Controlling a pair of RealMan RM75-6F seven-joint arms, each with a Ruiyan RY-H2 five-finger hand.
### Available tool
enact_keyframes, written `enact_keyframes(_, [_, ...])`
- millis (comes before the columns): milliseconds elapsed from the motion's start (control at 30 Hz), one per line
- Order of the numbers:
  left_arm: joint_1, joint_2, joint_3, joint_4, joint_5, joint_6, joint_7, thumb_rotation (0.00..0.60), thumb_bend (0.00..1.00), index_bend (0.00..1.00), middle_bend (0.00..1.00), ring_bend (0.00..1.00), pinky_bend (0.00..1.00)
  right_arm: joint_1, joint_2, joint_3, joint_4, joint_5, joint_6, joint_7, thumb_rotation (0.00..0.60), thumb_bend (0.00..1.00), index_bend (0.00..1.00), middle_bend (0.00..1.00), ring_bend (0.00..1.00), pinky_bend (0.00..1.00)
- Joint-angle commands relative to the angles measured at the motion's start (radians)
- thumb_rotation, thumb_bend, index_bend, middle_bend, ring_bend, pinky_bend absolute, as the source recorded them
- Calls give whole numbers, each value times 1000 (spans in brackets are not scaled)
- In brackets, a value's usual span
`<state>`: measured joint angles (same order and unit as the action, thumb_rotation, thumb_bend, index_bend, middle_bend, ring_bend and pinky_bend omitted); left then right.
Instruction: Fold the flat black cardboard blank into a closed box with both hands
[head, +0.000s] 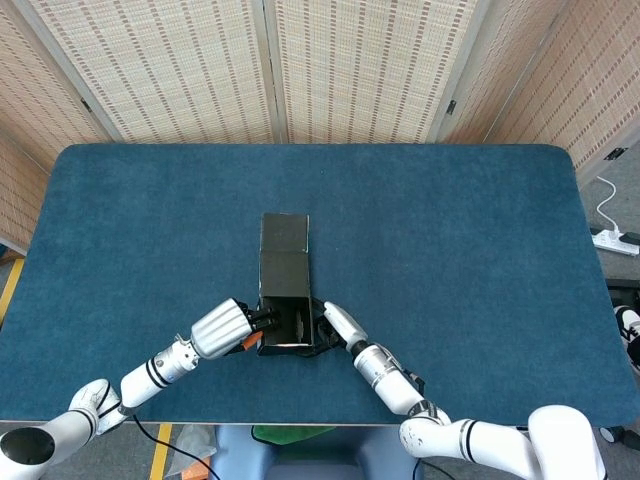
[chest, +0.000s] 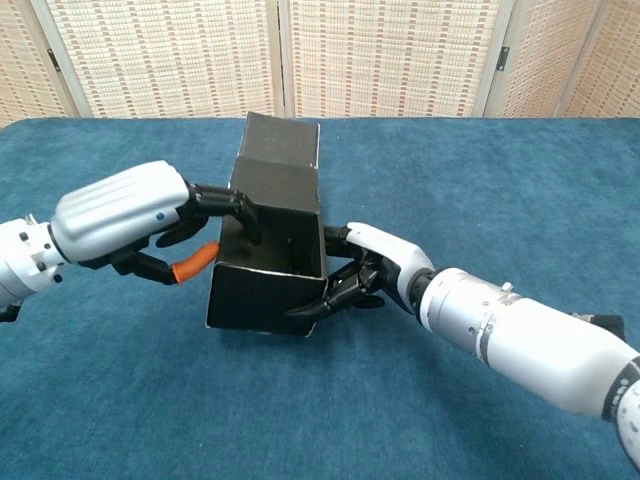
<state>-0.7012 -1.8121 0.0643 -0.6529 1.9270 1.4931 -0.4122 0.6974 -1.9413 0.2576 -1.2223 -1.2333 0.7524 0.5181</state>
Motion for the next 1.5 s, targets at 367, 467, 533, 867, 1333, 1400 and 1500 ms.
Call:
enact_keyframes(367, [-23,-69,67,158,-3,-15,38,600,356,530,502,841,887,4,-33,-11,38,-9,6,-8,600,179,499,550,779,1000])
enact_keyframes(467, [-21,-66,72,148,-14,-15,32,600,355,586,557,841,886,0,-27,-11,24,-7,13,-21,600,179,499,550,779,1000])
enact_keyframes(533, [-19,-65,73,146,-19,-11,37,600,355,605,577,841,884,-1,-23,-10,16,-4,18,-34,600,177,499,550,779,1000])
enact_keyframes(867, [-19,-78,92,154,-30,-16,79,600,355,741,683,840,882,-7,-3,-5,-53,32,33,-119,600,174,499,550,779,1000])
enact_keyframes(1333, [2,-35,84,74,-79,-15,85,600,314,316,387,831,883,-4,0,19,-58,77,31,-157,600,172,499,536,779,1000])
enact_keyframes(1400, [5,-16,77,39,-90,-17,103,600,308,241,337,824,884,-1,0,24,-53,83,27,-158,600,172,499,527,779,1000])
enact_keyframes(1500, [7,12,67,-14,-101,-15,124,600,305,185,299,813,885,2,-1,28,-45,86,27,-164,600,173,499,516,779,1000])
